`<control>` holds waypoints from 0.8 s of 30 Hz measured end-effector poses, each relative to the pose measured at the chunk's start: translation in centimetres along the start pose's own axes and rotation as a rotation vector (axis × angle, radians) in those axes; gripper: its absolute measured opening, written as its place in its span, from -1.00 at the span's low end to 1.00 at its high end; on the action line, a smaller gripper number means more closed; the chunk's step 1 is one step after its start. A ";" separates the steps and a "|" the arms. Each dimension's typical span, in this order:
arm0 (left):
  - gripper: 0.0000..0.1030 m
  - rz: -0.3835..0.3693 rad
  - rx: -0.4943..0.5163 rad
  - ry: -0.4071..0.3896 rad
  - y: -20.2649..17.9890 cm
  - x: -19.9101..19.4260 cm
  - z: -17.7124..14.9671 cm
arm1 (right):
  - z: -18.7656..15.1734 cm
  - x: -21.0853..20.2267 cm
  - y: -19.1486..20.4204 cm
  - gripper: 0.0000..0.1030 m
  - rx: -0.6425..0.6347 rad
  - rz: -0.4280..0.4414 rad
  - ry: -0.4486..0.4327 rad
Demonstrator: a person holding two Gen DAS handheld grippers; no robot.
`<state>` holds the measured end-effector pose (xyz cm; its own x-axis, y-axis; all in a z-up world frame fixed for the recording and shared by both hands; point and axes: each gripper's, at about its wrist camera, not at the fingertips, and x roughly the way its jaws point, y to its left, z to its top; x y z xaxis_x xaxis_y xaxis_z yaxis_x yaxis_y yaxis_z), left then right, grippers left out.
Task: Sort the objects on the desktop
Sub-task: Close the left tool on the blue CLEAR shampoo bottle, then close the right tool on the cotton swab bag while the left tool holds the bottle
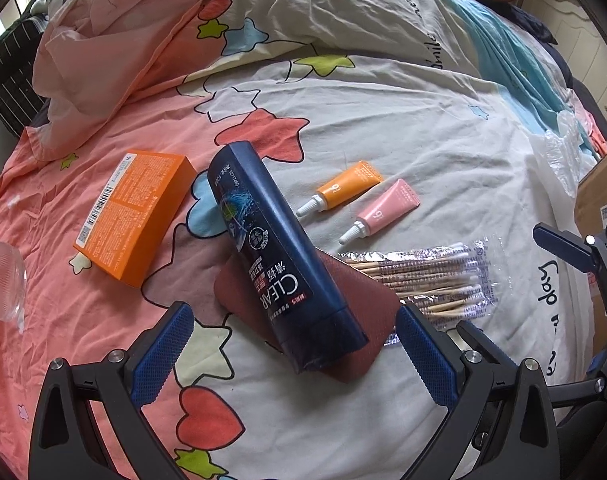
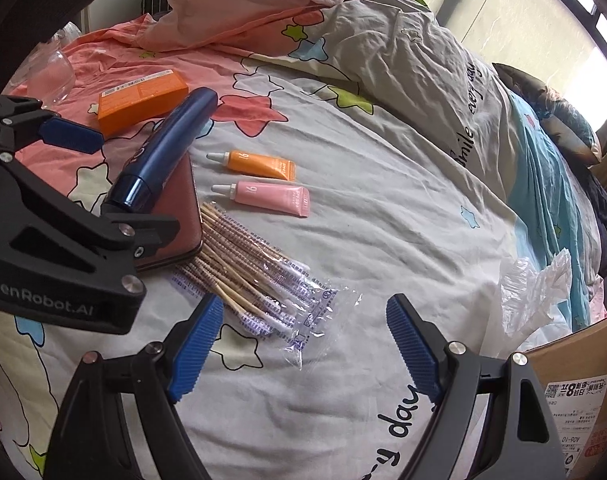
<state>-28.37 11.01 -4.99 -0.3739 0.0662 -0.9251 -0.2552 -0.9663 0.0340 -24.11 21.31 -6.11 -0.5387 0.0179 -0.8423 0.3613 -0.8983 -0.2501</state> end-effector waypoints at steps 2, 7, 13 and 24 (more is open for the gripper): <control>1.00 0.001 -0.009 0.004 0.1 0.5 0.4 | 0.1 0.3 -0.1 0.58 0.000 -0.002 0.000; 1.00 -0.022 -0.032 0.006 0.5 1.5 0.9 | 0.0 0.6 -0.2 0.58 0.004 0.007 -0.002; 0.37 -0.068 0.055 -0.022 -0.2 0.7 0.3 | 0.0 0.6 0.1 0.58 -0.011 0.016 -0.013; -0.30 -0.064 0.139 -0.027 -0.5 -0.7 -1.5 | -0.2 1.2 0.6 0.58 -0.065 0.073 -0.010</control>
